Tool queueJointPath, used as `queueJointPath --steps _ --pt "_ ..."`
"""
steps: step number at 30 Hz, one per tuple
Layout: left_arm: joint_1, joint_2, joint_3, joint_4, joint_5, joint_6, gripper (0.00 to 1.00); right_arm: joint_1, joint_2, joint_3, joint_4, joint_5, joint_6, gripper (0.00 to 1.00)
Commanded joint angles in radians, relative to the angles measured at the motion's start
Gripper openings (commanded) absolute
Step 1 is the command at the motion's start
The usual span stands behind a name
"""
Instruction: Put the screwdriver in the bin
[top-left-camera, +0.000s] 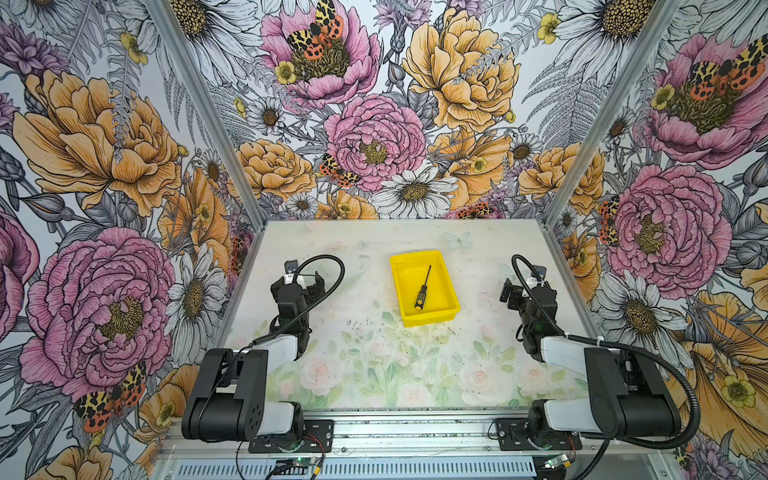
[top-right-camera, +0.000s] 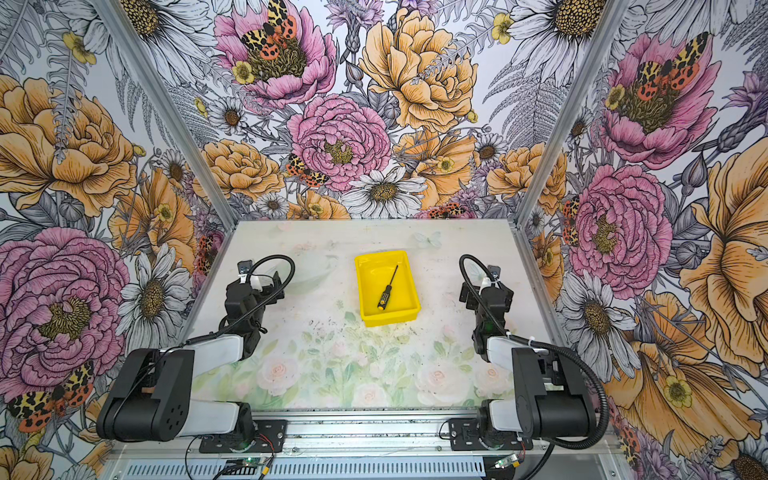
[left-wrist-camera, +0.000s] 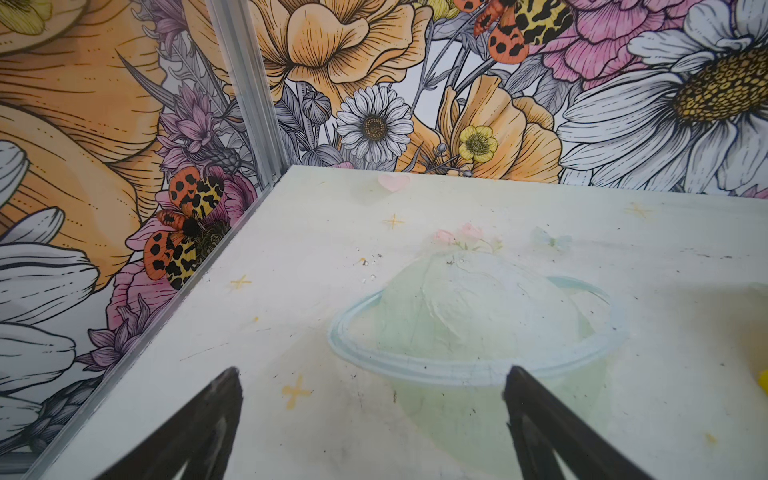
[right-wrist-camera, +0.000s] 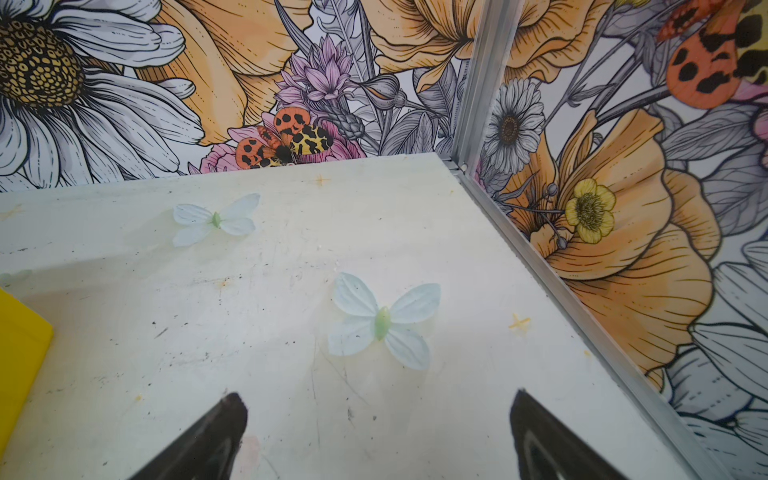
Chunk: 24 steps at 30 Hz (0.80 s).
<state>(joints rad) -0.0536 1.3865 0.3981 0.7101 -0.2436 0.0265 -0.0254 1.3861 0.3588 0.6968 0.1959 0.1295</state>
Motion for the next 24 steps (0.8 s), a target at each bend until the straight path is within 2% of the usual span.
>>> queueJointPath --steps 1,9,11,22,24 --pt "0.015 0.029 -0.010 0.094 0.067 0.009 0.99 -0.009 0.032 0.029 0.071 -0.024 0.000 1.00" --pt "0.037 0.165 -0.018 0.226 0.123 0.003 0.99 -0.013 0.109 0.036 0.126 -0.030 0.003 1.00" --pt "0.048 0.153 -0.011 0.191 0.113 -0.016 0.99 -0.009 0.127 0.047 0.125 -0.046 -0.008 1.00" --pt "0.031 0.162 -0.023 0.232 0.083 -0.006 0.99 0.002 0.131 0.052 0.118 -0.028 -0.015 0.99" --pt "0.065 0.160 -0.009 0.201 0.156 -0.025 0.99 0.002 0.131 0.051 0.119 -0.028 -0.015 0.99"
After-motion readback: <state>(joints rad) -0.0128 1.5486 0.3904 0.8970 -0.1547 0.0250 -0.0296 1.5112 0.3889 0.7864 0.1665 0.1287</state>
